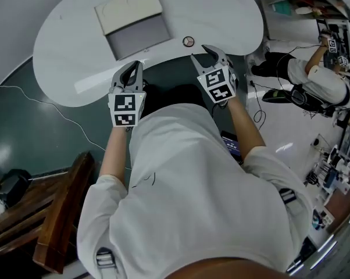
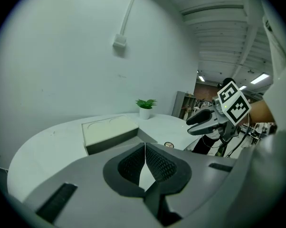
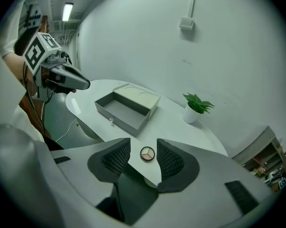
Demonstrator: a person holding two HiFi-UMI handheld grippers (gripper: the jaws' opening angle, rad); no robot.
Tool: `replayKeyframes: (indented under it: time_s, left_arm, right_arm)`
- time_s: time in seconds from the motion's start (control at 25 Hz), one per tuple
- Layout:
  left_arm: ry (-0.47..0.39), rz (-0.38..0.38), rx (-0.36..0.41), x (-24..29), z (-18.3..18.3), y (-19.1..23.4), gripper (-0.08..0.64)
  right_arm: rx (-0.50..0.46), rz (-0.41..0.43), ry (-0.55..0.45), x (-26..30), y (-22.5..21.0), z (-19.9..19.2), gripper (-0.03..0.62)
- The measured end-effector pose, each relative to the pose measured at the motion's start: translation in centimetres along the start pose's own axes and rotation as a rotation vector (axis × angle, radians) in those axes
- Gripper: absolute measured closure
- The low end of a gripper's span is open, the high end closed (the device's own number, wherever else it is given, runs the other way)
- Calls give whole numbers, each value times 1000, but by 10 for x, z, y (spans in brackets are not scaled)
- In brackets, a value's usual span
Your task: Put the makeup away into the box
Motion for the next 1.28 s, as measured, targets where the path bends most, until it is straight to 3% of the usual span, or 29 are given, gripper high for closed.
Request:
replayKeyframes:
  time_s: [0.12,0.28,0.64,0.96,1.28]
  left_arm:
    - [24,-6,-12,5,-4,4,537]
    - [25,7,-55,-16,-23,15,537]
    - [81,141,-178,-18,-36,27,537]
    - [124,212,-178,-24,-43,32,537]
    - [131,230,-179,-27,-45,34,537]
  right_arm:
    - [21,39,40,13,-3,-5,419]
    - [54,95,71,28,27,-12,419]
    - [-10,241,140,81,44,-33,417]
    - [-17,287,209,111,40,-48,366]
    - [-15,280,227,129,43,-54,379]
Point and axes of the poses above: the fingertips, and each gripper's own axes: x forward along the fingers, y to its left, z out of its top, the point moved 1 cm from there along -x, backward along the fingers, and after that the axes turned 7 degrees about z, right-handed, at the moved point
